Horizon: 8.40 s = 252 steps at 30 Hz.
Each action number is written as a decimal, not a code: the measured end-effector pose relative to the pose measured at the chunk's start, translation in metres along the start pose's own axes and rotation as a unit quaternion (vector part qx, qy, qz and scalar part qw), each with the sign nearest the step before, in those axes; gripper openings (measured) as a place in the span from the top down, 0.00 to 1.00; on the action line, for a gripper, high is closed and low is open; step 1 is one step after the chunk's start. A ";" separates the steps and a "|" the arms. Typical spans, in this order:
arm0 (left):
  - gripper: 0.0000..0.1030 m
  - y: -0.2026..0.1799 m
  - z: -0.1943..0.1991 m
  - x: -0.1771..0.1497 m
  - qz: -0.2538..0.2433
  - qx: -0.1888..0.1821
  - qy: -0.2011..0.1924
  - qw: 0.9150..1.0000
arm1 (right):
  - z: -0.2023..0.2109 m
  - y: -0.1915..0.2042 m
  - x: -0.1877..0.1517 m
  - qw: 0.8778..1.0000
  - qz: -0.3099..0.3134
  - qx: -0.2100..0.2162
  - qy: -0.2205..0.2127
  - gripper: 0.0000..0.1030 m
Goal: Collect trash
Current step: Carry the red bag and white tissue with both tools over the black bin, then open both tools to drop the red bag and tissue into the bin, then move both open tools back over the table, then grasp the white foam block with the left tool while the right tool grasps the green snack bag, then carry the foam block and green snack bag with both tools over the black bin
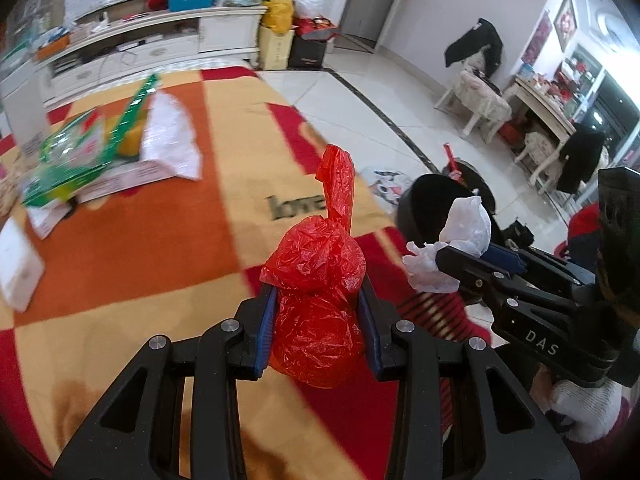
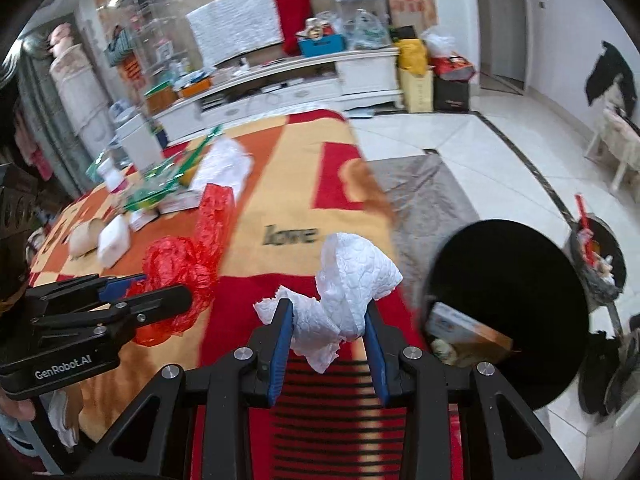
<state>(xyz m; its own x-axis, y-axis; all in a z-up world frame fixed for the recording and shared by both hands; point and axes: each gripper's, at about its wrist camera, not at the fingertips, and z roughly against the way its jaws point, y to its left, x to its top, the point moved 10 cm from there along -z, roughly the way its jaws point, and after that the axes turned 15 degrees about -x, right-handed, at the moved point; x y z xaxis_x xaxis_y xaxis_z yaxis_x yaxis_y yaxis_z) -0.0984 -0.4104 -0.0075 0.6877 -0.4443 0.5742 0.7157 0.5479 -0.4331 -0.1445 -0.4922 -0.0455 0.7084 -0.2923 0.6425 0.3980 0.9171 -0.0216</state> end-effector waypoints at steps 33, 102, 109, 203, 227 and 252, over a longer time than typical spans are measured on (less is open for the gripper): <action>0.66 -0.103 -0.142 0.046 -0.034 -0.088 0.069 0.993 | -0.043 -0.175 -0.018 0.987 -0.116 -0.096 0.051 0.68; 0.25 0.279 0.132 -0.007 0.269 0.200 -0.136 0.932 | -0.053 0.184 0.071 0.990 0.062 0.119 0.036 0.26; 0.25 0.294 0.152 -0.018 0.265 0.214 -0.145 0.929 | -0.048 0.208 0.087 0.986 0.073 0.147 0.026 0.26; 0.30 0.214 0.153 -0.046 0.219 0.152 -0.118 0.957 | -0.001 0.220 0.035 0.976 0.137 0.171 -0.003 0.49; 0.30 0.048 0.026 0.011 0.082 0.041 -0.046 0.995 | 0.007 0.032 0.027 0.999 0.037 0.037 -0.006 0.49; 0.28 -0.093 -0.111 0.052 -0.021 -0.074 0.036 0.996 | -0.041 -0.162 -0.002 0.992 -0.086 -0.072 0.056 0.45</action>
<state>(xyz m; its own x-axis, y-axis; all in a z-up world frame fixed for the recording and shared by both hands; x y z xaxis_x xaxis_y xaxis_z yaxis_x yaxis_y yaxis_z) -0.1158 -0.5627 -0.0143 0.6599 -0.5168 0.5454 0.7506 0.4201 -0.5101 -0.1861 -0.6511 -0.0746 0.6800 -0.4772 0.5567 0.5919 0.8054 -0.0326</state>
